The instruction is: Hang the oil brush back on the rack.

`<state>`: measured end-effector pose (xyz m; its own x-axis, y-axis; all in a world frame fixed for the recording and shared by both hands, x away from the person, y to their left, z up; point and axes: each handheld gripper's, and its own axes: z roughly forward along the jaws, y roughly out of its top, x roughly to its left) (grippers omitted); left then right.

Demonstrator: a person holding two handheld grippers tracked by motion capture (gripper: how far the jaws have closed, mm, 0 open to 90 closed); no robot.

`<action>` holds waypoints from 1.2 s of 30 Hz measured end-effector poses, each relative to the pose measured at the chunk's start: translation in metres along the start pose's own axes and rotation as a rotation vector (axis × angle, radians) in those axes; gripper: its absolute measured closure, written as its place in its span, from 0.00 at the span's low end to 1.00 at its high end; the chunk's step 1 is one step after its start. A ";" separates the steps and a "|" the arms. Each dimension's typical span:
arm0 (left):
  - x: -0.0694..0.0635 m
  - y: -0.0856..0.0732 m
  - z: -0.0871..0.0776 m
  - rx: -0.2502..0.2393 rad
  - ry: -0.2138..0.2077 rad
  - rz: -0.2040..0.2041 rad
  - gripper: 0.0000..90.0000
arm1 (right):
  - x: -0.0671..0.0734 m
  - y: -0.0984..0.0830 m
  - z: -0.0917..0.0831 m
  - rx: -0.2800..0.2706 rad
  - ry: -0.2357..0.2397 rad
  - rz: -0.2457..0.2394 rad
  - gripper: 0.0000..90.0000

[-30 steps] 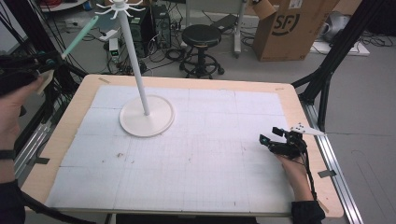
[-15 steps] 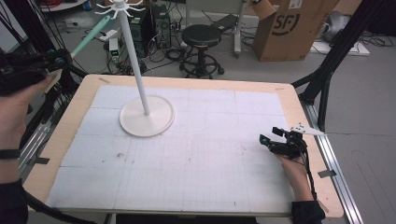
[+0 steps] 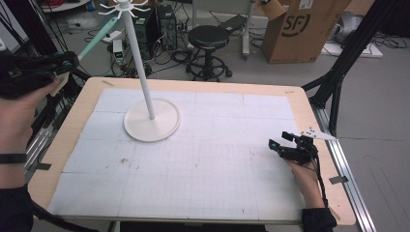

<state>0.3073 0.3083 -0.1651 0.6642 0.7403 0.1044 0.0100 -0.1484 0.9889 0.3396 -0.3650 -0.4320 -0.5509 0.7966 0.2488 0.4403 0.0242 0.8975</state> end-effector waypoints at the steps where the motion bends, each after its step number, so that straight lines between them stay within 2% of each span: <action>1: 0.000 0.000 0.000 0.005 0.004 0.004 0.91 | 0.000 0.000 0.000 -0.001 0.000 -0.001 0.18; 8: 0.000 0.000 0.001 0.002 0.026 -0.003 0.91 | 0.000 0.000 0.000 0.000 -0.001 0.000 0.18; 14: 0.000 -0.001 0.002 0.019 0.043 0.012 0.91 | -0.001 0.000 0.000 -0.002 -0.001 0.000 0.18; 17: 0.001 -0.002 0.004 0.026 0.057 0.006 0.91 | 0.000 0.000 0.000 0.002 -0.001 0.001 0.18; 29: 0.002 -0.006 0.019 0.052 0.069 0.001 0.91 | -0.001 0.000 0.000 0.001 0.002 0.002 0.18; 31: 0.002 -0.009 0.021 0.050 0.067 -0.014 0.88 | -0.001 0.000 0.000 0.000 0.003 0.002 0.18; 33: 0.002 -0.014 0.022 0.048 0.076 -0.033 0.74 | -0.001 0.000 0.000 0.004 0.002 0.004 0.18; 36: 0.003 -0.024 0.024 0.052 0.058 -0.057 0.60 | -0.001 0.000 0.000 0.006 0.002 0.007 0.18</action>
<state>0.3270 0.2986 -0.1914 0.6169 0.7851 0.0554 0.0869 -0.1378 0.9866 0.3398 -0.3655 -0.4324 -0.5493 0.7954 0.2563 0.4484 0.0218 0.8936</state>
